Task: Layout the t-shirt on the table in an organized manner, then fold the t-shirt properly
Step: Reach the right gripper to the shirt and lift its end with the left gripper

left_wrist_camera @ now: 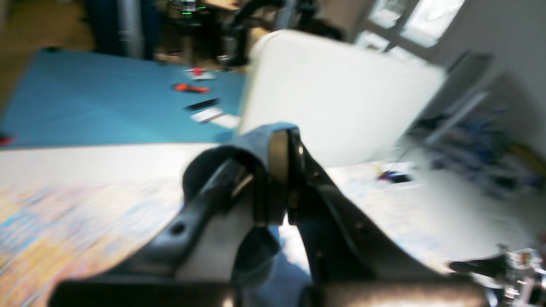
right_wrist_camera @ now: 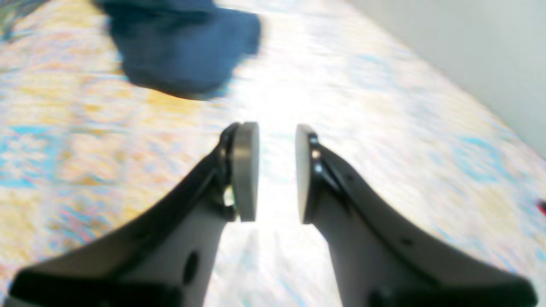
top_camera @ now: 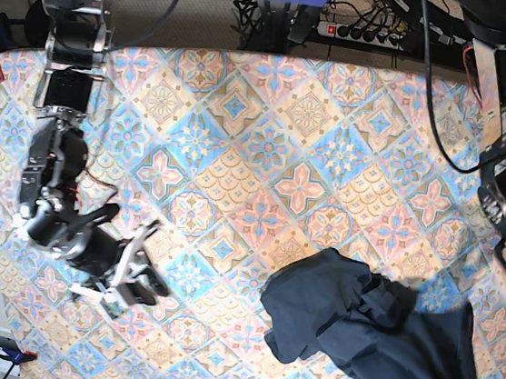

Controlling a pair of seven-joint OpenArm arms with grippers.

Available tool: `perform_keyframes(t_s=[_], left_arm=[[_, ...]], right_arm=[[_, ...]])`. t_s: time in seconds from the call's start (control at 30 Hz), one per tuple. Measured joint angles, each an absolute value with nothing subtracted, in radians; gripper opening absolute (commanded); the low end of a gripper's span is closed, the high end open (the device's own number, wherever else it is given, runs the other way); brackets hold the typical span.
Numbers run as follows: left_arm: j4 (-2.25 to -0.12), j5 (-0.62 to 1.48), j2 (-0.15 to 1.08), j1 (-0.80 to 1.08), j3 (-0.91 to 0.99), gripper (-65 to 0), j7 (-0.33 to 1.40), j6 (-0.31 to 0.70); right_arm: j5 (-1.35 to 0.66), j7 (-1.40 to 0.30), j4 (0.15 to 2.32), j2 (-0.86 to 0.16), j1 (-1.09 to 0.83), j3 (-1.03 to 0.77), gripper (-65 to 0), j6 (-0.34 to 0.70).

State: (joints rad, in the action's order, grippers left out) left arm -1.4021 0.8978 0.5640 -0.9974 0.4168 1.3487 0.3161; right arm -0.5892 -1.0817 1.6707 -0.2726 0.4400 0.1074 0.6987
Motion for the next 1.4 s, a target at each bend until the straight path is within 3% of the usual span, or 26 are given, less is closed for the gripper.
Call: perform_keyframes(t_s=[0.1,0.33,0.53,0.67,0.8,0.93,1.17,1.4], left_arm=[[-1.431,0.963,0.652,-0.894,0.446,-65.0,1.350,0.318],[-1.434,1.148,0.784,-0.442,0.809,-65.0,1.381,0.313],[-1.430,1.268,0.761,-0.012,1.078,-65.0,1.382,0.310],[-1.433,1.370,0.709,0.154,1.157,-65.0,1.366,0.319],[-1.433,1.360,0.673,0.275,1.216,-65.0,1.380,0.318],[-1.433,1.358,0.670,0.367,1.345,-65.0,1.375,0.318],[-1.432,1.344,0.789,0.402,1.409,-65.0,1.365,0.319],[-1.433,1.224,0.901,0.449,1.235,-65.0,1.380,0.319]], right_arm=[[-0.550,-1.068,1.650,-0.208,0.441,0.158,-49.5,0.702],[-0.254,-1.068,1.580,-0.115,0.438,0.303,-50.0,0.695],[-0.059,-0.942,1.483,-0.063,0.443,0.476,-50.0,0.703],[0.083,-0.874,1.405,-0.012,0.438,0.557,-49.7,0.697],[0.164,-0.789,1.353,0.043,0.440,0.602,-49.7,0.706],[0.228,-0.774,1.340,0.022,0.443,0.596,-49.7,0.704],[0.224,-0.759,1.327,0.054,0.440,0.597,-49.6,0.703],[0.230,-0.769,1.326,0.059,0.441,0.626,-49.6,0.704]])
